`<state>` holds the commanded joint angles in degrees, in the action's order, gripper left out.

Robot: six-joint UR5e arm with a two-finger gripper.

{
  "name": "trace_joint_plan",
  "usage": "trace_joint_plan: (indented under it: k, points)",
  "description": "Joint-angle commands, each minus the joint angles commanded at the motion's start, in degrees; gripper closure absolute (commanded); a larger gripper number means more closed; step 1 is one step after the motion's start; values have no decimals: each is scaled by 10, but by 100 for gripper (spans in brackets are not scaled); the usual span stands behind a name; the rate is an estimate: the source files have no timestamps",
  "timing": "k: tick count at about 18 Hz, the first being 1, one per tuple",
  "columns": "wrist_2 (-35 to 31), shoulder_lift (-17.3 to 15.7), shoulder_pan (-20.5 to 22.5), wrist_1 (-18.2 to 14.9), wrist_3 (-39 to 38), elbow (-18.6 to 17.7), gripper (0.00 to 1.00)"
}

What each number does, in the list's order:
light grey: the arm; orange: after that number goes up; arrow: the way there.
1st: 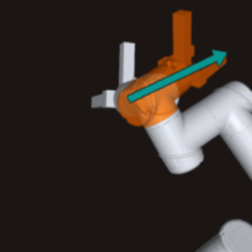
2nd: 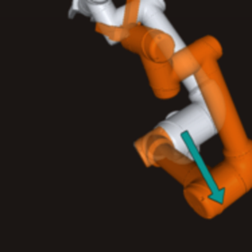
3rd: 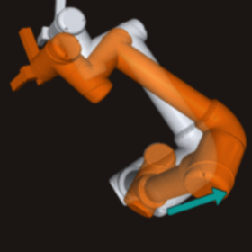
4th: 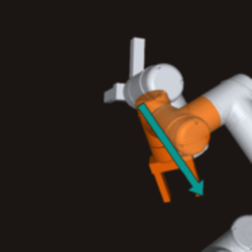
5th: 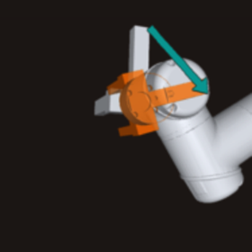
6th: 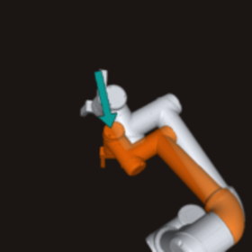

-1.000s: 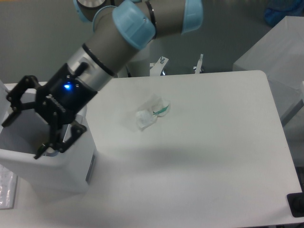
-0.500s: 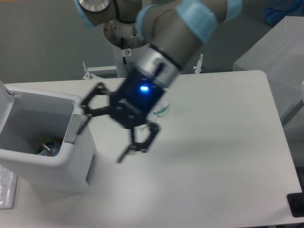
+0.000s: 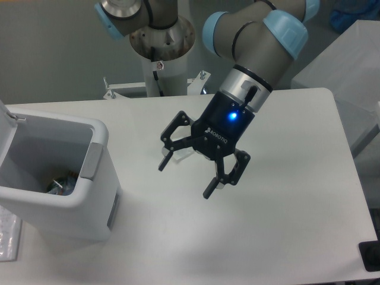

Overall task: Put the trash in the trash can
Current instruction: 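Move the open gripper over the crumpled clear plastic wrapper, then lower the gripper and pinch the wrapper's green-trimmed edge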

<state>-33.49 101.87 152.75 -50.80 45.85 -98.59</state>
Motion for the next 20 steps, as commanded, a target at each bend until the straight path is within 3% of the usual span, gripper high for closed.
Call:
trace_joint_plan:
  k: [2,4,9,17,20]
  points:
    - [-8,-15,7,-1,56,-47,2]
    - [-60,-26,9,-4,91,-75,2]
    - [-178,-39,1,-29,96,-83,2]
    - [-387,-49,-42,-164,178,-81,2]
    - [-413,-52,-46,-193,195,-83,2]
